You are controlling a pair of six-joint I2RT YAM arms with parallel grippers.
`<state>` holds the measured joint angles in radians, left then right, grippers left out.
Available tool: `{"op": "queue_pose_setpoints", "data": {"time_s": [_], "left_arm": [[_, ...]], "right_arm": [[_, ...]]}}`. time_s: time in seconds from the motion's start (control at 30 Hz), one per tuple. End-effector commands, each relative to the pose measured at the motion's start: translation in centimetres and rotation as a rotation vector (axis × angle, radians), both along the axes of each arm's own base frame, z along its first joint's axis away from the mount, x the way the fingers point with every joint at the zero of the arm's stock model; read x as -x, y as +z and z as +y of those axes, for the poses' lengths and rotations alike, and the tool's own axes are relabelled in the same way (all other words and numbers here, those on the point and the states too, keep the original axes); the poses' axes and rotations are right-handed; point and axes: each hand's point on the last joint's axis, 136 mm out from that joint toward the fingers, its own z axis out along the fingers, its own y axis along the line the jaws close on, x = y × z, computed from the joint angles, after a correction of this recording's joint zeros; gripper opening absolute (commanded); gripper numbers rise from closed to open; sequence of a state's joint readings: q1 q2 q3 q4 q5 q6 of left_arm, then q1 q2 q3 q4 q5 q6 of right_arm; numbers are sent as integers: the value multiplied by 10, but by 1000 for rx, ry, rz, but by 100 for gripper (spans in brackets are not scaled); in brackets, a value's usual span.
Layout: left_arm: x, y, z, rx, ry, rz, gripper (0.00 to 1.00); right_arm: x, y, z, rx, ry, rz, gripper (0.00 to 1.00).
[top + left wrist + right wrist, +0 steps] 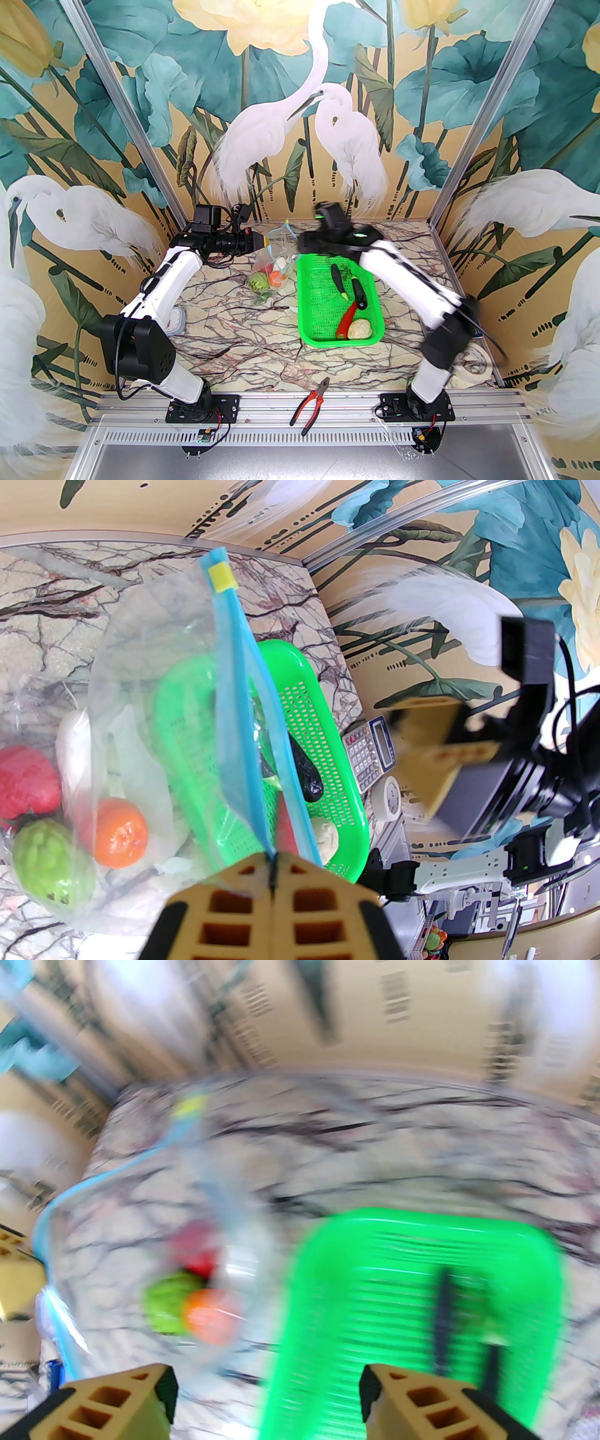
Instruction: Place the food in the zip-top bag and seal the zipper
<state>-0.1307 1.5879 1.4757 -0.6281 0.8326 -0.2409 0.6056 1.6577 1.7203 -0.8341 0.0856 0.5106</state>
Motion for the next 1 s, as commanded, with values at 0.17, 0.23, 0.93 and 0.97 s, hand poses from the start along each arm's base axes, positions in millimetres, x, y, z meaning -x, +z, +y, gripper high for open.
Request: {"op": "queue_pose_setpoints", "data": {"time_s": [0.17, 0.23, 0.93, 0.97], "left_arm": [[5, 9, 0, -27, -18, -44, 0], [5, 6, 0, -32, -19, -37, 0], [3, -11, 0, -37, -25, 2, 0], [3, -11, 0, -37, -26, 2, 0]], "right_arm": [[80, -104, -65, 245, -69, 363, 69], [93, -119, -71, 243, -98, 417, 70], [-6, -186, -59, 390, -50, 404, 68], [-12, -190, -60, 391, -50, 404, 68]]}}
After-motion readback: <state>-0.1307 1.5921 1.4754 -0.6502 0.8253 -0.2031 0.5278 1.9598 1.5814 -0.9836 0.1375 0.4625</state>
